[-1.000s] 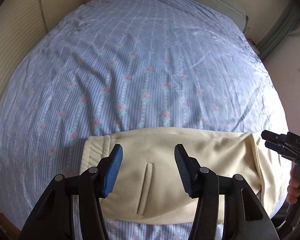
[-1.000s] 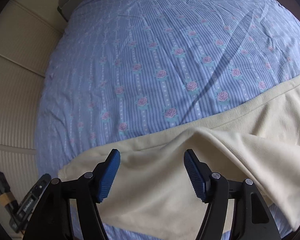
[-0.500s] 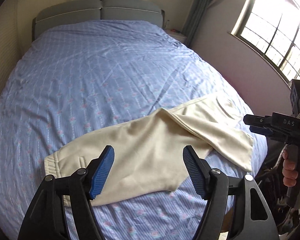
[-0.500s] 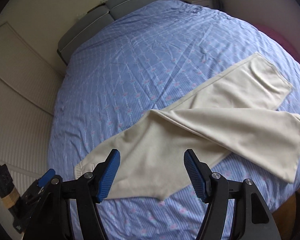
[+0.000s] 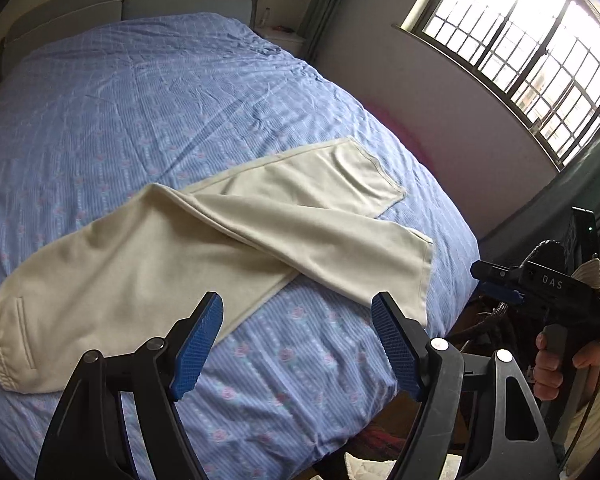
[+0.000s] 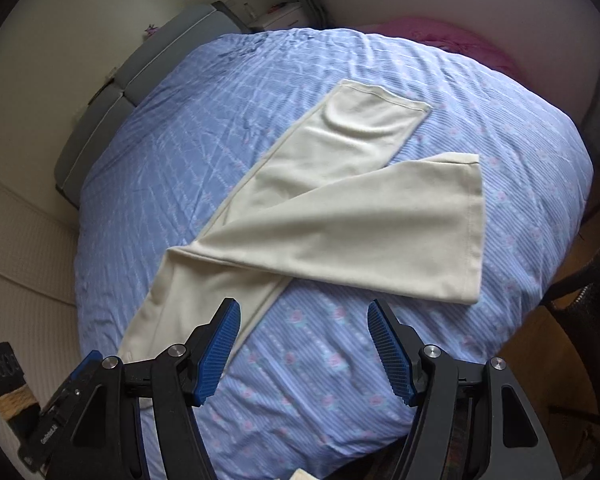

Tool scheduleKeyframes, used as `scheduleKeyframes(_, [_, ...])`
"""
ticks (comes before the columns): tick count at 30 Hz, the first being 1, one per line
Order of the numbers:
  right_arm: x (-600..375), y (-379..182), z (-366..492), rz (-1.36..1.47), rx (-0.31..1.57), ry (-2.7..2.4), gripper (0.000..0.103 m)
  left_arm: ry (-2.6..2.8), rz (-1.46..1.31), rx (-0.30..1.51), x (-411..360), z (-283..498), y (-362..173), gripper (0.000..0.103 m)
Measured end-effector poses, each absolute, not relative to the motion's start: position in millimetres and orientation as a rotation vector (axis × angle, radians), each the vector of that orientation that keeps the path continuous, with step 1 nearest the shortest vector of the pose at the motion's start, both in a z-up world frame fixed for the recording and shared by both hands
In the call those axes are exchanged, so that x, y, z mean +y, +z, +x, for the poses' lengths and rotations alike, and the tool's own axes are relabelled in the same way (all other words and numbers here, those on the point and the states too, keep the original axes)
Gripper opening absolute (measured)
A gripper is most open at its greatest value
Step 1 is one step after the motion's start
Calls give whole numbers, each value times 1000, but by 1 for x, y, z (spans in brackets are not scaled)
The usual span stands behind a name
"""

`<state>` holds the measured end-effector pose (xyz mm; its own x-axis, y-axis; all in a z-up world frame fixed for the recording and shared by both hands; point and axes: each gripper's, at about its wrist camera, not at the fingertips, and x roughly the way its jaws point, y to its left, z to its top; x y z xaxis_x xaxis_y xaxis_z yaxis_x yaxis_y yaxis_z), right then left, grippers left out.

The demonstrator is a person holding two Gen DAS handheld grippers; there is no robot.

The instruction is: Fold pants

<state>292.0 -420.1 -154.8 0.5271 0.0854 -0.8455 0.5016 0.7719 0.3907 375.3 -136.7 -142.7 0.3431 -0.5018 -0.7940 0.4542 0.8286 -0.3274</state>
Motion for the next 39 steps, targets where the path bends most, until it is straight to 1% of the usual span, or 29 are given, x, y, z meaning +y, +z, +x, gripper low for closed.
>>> scheduleKeyframes(8, [-537,-210,286,696,1143,-228,67,-495,-79,1229,-242,366,-197,76])
scheduleKeyframes(14, [-583,-267,285,755,1287,-184,67,-415,-94,1315,-282,370,-231,76])
scheduleKeyframes(21, [-591,-333,285,881,1377,-143,67,-386,-86,1420,-304,394,-281,76])
scheduleKeyframes(26, [-583,-368,286,916,1440,-156,67,-354,-147,1527,-309,410,-322,76])
scheduleKeyframes(29, [-581,-383,287,970,1448,-173,67,-362,-163,1552,-313,420,-338,76])
scheduleKeyframes(31, [-579,-390,290,992,1441,-188,64,-366,-158,1564,-316,428,-347,75])
scheduleKeyframes(33, [-575,-396,295,1023,1432,-200,57,-375,-158,1590,-317,436,-359,74])
scheduleKeyframes(34, [-573,-397,299,1021,1432,-211,55,-378,-151,1605,-319,440,-366,72])
scheduleKeyframes(35, [-569,-399,302,1003,1436,-223,52,-376,-150,1618,-319,443,-371,70])
scheduleKeyframes(36, [-567,-399,305,981,1442,-237,47,-374,-157,1633,-319,446,-375,65])
scheduleKeyframes(37, [-564,-398,306,971,1439,-248,42,-383,-173,1641,-318,449,-377,55])
scheduleKeyframes(38, [-562,-396,306,975,1429,-254,32,-409,-191,1642,-317,450,-375,47])
scheduleKeyframes(39, [-561,-393,306,978,1420,-263,22,-444,-202,1650,-317,452,-373,25])
